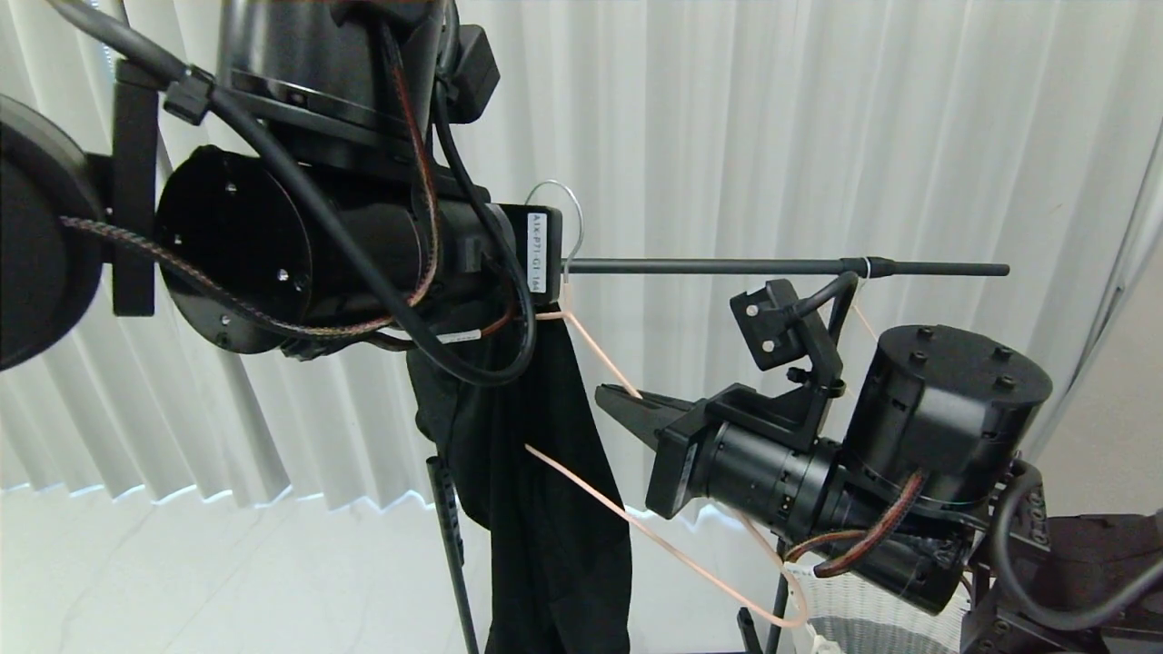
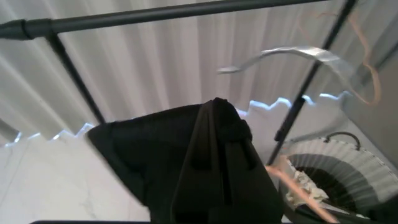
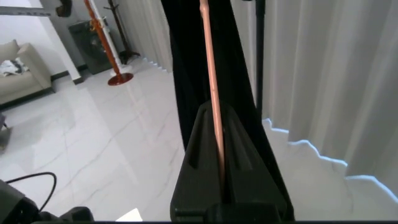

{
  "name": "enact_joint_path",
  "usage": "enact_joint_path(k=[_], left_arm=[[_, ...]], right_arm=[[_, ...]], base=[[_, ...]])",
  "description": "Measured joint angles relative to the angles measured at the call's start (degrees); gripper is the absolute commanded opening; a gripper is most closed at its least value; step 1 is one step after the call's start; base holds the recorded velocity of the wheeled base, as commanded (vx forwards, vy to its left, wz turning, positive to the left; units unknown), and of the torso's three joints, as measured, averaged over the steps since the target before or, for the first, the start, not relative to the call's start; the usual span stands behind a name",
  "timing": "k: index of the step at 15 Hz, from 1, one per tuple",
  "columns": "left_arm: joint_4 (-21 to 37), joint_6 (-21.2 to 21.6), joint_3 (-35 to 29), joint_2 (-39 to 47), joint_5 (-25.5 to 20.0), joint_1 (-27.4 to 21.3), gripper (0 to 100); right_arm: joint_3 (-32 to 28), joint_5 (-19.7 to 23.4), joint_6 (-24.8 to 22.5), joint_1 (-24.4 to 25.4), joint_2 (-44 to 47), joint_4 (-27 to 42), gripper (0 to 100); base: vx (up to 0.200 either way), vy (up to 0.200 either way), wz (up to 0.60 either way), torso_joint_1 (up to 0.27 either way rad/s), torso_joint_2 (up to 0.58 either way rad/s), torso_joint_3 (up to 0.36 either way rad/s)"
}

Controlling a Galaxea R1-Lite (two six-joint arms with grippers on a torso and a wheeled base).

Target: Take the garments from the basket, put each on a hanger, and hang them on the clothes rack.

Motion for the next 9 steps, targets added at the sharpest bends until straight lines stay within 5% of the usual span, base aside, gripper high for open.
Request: enact_joint_path(k=[3, 4, 9], left_arm=[[0.0, 0.0, 0.7, -0.1, 0.2, -0.5, 0], [0.0, 0.0, 1.3, -0.4, 0.3, -0.1, 100], [-0.5, 0.1, 3.1, -1.5, 1.0, 2.5, 100]], right_arm=[[-0.4, -2.2, 0.0, -0.1, 0.2, 0.0, 0], [-0.4, -2.7, 0.0, -0.6, 0.2, 0.0, 0], [-0.6, -2.9, -2.6, -2.8, -0.1, -2.0, 0]], base=[[0.0, 0.0, 0.0, 0.0, 0.0, 0.0], [0.0, 0.0, 0.0, 0.0, 0.0, 0.0], [0.0, 0.0, 0.0, 0.0, 0.0, 0.0]])
